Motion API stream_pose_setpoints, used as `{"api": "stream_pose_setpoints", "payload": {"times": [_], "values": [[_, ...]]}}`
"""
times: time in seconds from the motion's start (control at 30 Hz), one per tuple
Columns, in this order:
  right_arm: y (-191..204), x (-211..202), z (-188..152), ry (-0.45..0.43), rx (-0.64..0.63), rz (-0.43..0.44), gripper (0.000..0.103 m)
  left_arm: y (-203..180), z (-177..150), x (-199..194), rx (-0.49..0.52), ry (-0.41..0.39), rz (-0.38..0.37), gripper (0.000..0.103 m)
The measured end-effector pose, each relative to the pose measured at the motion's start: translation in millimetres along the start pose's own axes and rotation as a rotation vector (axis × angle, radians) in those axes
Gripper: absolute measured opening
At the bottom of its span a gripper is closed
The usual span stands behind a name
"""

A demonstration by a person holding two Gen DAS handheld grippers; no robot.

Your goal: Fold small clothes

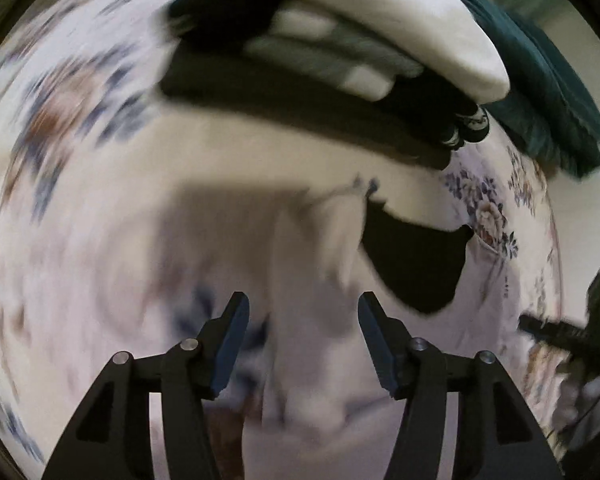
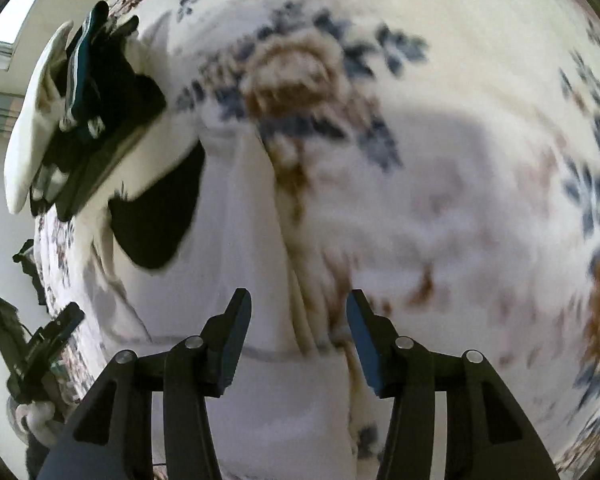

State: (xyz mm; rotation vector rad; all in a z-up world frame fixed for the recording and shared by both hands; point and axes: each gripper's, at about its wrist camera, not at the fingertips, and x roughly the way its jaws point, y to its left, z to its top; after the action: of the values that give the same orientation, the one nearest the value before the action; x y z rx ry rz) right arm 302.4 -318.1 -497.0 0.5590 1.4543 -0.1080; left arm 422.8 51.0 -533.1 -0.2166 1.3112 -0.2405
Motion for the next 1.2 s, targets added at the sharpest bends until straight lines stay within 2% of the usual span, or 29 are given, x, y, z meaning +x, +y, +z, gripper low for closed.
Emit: {"api": "stream_pose_setpoints", "payload": {"times": [0.17,0.27,0.33,0.37,0.4,0.43,0.47,0.53,0.73,0.83,0.93,1.03,1.2], "values": [[42.2,25.6,68.3,-0.02,-0.109,-0.072,0.052,-30.9,41.9,53.9,0.21,0.047,0.072,0.054],[64.5,50.9,97.3,-0.009,-0.198,-0.115,0.052,-40.5,55.6,87.7,0.288,0.117,0.082,0.054],[72.8,67.7,107.1,0.022,-0.229,-0.118,0.052,-44.7,58.9,100.0,0.321,0.135,0.095,0.053],[76.9,78.6,111.6,0.056,-0.237,-0.119,0.052,-46.0,58.9,99.5,0.329,0.122,0.085,0.046],[80.0,84.4,113.0,0.074,-0.248,-0.118,0.049,-47.2,58.2,96.1,0.338,0.1,0.065,0.015],[83.3,87.5,113.5,0.077,-0.261,-0.129,0.03,-47.1,57.5,92.4,0.338,0.089,0.056,0.002],[88.7,88.7,112.2,0.072,-0.285,-0.148,0.01,-46.6,56.2,87.6,0.333,0.078,0.043,0.003],[94.1,84.4,109.2,0.05,-0.298,-0.136,0.007,-45.7,50.7,70.4,0.329,0.036,0.022,0.003],[99.9,35.9,84.4,-0.056,-0.285,-0.053,0.006,-47.8,21.8,4.4,0.306,-0.082,-0.005,0.003],[93.9,3.7,60.4,-0.096,-0.249,-0.008,0.005,-45.2,0.4,-31.0,0.251,-0.139,-0.03,0.003],[84.0,-21.2,29.5,-0.117,-0.235,0.007,0.005,-41.9,-25.5,-58.0,0.181,-0.163,-0.068,0.003],[71.5,-41.4,-11.1,-0.11,-0.225,0.011,0.005,-39.4,-57.5,-77.4,0.128,-0.164,-0.072,0.003],[50.5,-55.7,-86.4,-0.047,-0.225,0.011,0.005,-33.2,-119.1,-75.8,0.046,-0.077,-0.065,0.003]]}}
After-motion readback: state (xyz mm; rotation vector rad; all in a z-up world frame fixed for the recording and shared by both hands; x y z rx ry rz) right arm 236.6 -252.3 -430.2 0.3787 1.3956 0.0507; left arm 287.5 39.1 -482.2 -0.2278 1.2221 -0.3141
